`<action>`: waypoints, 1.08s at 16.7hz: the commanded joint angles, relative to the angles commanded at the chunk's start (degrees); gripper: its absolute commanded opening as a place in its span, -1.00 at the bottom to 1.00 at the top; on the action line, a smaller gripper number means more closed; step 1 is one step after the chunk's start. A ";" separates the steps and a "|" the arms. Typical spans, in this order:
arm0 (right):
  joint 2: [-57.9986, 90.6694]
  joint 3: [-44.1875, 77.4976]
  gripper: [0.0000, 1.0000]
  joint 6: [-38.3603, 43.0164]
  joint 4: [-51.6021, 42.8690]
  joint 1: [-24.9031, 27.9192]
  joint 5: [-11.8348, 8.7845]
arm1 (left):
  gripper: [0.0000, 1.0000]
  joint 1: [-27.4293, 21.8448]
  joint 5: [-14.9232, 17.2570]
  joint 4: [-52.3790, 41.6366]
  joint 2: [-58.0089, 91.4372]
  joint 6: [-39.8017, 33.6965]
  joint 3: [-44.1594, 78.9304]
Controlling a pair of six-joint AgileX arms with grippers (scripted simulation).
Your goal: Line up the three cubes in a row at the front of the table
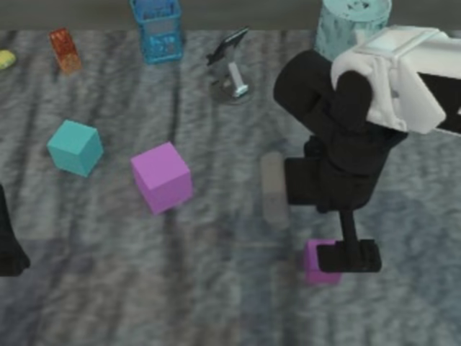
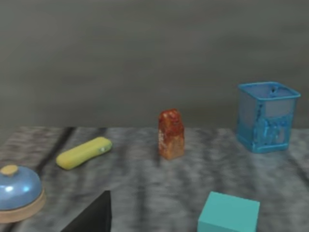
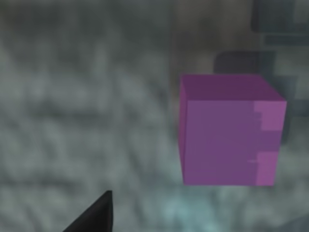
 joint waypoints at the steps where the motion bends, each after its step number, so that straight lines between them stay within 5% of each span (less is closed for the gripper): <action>1: 0.00 0.00 1.00 0.00 0.00 0.00 0.00 | 1.00 0.00 0.00 0.00 0.00 0.00 0.00; 8: -14.26 -9.65 1.00 5.49 9.74 -5.95 -1.36 | 1.00 -0.96 0.24 -10.87 16.54 2.32 16.50; 18: -66.02 -47.36 1.00 28.86 37.93 -24.81 -3.04 | 1.00 -3.11 -0.19 -45.36 80.68 10.03 70.76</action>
